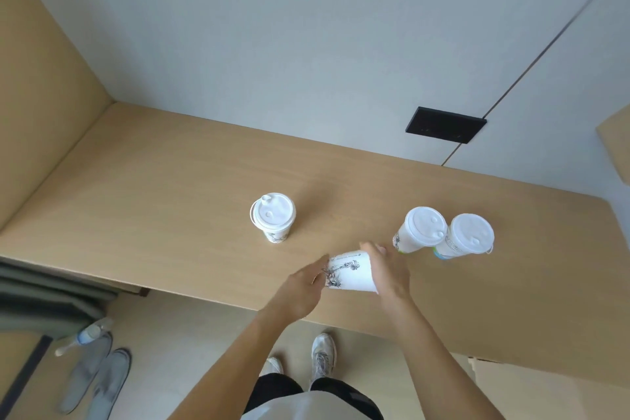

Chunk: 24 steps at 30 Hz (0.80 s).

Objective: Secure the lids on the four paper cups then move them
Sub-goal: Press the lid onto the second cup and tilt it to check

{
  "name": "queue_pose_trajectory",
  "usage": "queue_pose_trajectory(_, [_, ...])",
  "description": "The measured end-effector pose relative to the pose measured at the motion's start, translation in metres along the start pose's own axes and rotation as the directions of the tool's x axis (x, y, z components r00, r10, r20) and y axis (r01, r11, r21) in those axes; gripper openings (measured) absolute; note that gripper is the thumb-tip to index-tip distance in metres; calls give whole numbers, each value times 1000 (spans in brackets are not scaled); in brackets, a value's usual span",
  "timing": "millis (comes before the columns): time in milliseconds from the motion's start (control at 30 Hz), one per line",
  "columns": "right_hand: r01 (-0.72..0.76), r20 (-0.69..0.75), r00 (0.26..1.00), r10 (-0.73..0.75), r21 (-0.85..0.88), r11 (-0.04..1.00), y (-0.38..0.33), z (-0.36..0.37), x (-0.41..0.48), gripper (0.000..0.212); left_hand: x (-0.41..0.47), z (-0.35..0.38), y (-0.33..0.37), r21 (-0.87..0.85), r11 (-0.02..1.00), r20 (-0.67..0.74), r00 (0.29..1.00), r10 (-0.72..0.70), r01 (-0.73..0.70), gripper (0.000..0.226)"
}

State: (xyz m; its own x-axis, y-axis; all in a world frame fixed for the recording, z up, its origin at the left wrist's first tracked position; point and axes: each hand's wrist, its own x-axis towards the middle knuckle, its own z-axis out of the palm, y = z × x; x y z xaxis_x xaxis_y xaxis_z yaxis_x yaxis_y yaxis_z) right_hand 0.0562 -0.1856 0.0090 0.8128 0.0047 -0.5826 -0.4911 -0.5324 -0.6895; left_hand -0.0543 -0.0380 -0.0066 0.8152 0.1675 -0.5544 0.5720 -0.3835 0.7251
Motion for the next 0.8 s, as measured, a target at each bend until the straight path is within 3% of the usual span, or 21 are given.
queue_pose_trajectory(67, [-120,109,989,100,195,973,1,-8,-10,37,-15,-11,0,-256,967,-63,998,-25,8,45])
queue_pose_trajectory(167, [-162,234,968,87,324,932,7,-10,-27,64,-36,-29,3,-459,888,-104,991,-88,30,42])
queue_pose_trajectory(233, [-157,260,964,59,373,914,9,-8,-40,53,-49,-41,6,-527,849,-115,987,-116,38,36])
queue_pose_trajectory(333, [-199,333,942,41,456,867,9,-6,-60,25,-65,-54,4,-564,825,-83,990,-111,45,33])
queue_pose_trajectory(467, [-154,327,945,-21,500,852,12,-7,-78,33,-84,-63,8,-574,819,-85,995,-49,-9,31])
queue_pose_trajectory(633, [-116,274,961,-44,537,836,12,-13,-90,62,-97,-65,15,-599,795,-121,992,20,-89,37])
queue_pose_trajectory(800, [-31,257,957,-136,556,831,1,-28,-100,55,-102,-61,33,-586,804,-171,985,-6,-97,24])
